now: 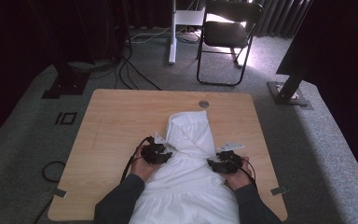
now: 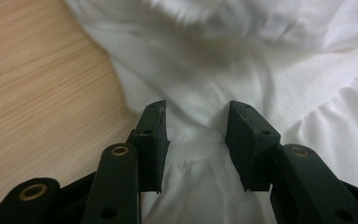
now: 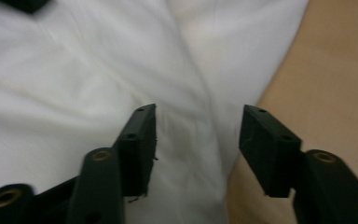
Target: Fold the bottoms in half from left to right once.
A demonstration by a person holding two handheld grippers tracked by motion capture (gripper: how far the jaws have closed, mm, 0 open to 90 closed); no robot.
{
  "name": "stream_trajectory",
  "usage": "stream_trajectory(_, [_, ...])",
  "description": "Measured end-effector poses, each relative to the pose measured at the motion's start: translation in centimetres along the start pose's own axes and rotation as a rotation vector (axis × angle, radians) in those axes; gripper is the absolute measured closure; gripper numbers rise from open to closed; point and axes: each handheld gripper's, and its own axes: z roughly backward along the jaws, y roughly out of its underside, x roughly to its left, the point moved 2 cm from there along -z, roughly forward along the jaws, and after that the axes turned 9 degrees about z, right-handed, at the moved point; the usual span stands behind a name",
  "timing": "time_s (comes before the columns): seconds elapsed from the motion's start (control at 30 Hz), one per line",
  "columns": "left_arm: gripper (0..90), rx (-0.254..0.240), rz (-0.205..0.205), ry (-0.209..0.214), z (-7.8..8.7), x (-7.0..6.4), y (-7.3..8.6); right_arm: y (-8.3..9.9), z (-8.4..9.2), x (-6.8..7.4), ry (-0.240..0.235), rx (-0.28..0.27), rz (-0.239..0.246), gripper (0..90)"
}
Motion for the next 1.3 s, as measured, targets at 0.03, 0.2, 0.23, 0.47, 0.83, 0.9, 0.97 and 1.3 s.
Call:
stream_trajectory(0.03, [59.2,-0.009,0.003,0.001,0.0,0.0,0.2,-0.7,0.4,0.1,0.004,-0.027,0.006,41.7])
stream_trajectory(0.2, [60.0,-0.03,0.0,-0.021,0.0,-0.3,0.5,-4.7,-0.1,2.1,-0.034,-0.071,0.106,37.8])
stream_trajectory(0.23, [60.0,-0.038,0.003,-0.022,0.0,-0.3,0.6,-5.2,-0.6,2.6,-0.038,-0.065,0.132,37.0])
stream_trajectory(0.47, [61.0,-0.058,0.009,-0.025,0.3,-0.6,1.2,-7.8,-6.5,4.6,-0.057,0.037,0.278,51.3])
stream_trajectory(0.83, [62.3,-0.068,0.015,-0.024,0.5,-0.8,1.6,-9.4,-5.9,-7.4,0.067,-0.058,-0.056,85.8])
stream_trajectory(0.9, [62.3,-0.069,0.015,-0.024,0.5,-0.8,1.6,-8.8,-7.1,-8.4,0.081,-0.025,-0.078,83.1])
stream_trajectory(0.97, [62.3,-0.069,0.015,-0.025,0.5,-0.8,1.6,-7.9,-8.4,-8.8,0.09,0.027,-0.096,78.9])
stream_trajectory(1.3, [56.6,0.033,-0.038,-0.037,1.8,-0.8,-0.2,-7.7,-6.0,-9.3,0.188,-0.054,-0.208,50.4])
